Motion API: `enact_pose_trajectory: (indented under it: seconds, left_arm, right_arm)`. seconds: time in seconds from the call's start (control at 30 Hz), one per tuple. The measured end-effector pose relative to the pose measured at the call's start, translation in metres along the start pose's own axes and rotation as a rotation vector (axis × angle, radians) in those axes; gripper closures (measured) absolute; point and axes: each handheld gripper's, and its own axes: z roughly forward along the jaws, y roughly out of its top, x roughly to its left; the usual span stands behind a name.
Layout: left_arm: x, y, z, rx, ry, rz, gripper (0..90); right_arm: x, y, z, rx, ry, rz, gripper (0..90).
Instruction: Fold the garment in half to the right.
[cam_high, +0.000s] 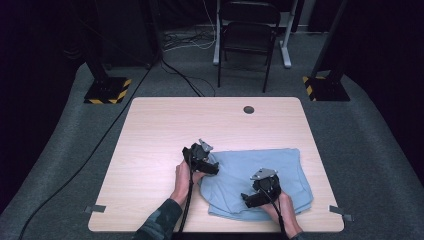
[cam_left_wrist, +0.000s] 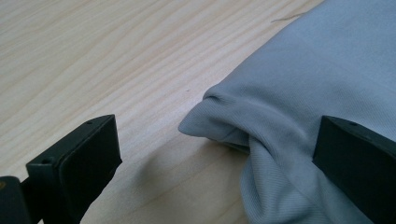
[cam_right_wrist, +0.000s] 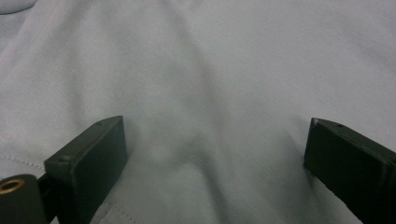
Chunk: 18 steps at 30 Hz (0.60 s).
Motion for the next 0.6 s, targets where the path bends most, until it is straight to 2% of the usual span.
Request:
enact_pose_trajectory:
  seconds: [0.2, 0.37, 0.4, 0.5, 0.6]
  left_arm:
    - [-0.003, 0.002, 0.002, -0.012, -0.004, 0.011, 0.0]
    - [0.004, 0.004, -0.004, -0.051, -0.063, -0.020, 0.0]
    - [0.008, 0.006, -0.007, -0.062, -0.092, -0.043, 0.0]
    - [0.011, 0.010, -0.009, -0.069, -0.125, -0.063, 0.0]
    - [0.012, 0.011, -0.009, -0.069, -0.134, -0.055, 0.0]
  right_arm:
    - [-0.005, -0.004, -0.002, 0.004, -0.003, 0.014, 4.9]
    - [-0.006, 0.000, -0.008, -0.037, 0.007, 0.035, 4.6]
    - [-0.001, 0.005, -0.013, -0.066, 0.017, 0.028, 4.3]
    - [0.011, 0.013, -0.015, -0.084, 0.052, 0.014, 4.0]
    - [0.021, 0.018, -0.014, -0.087, 0.071, -0.011, 3.7]
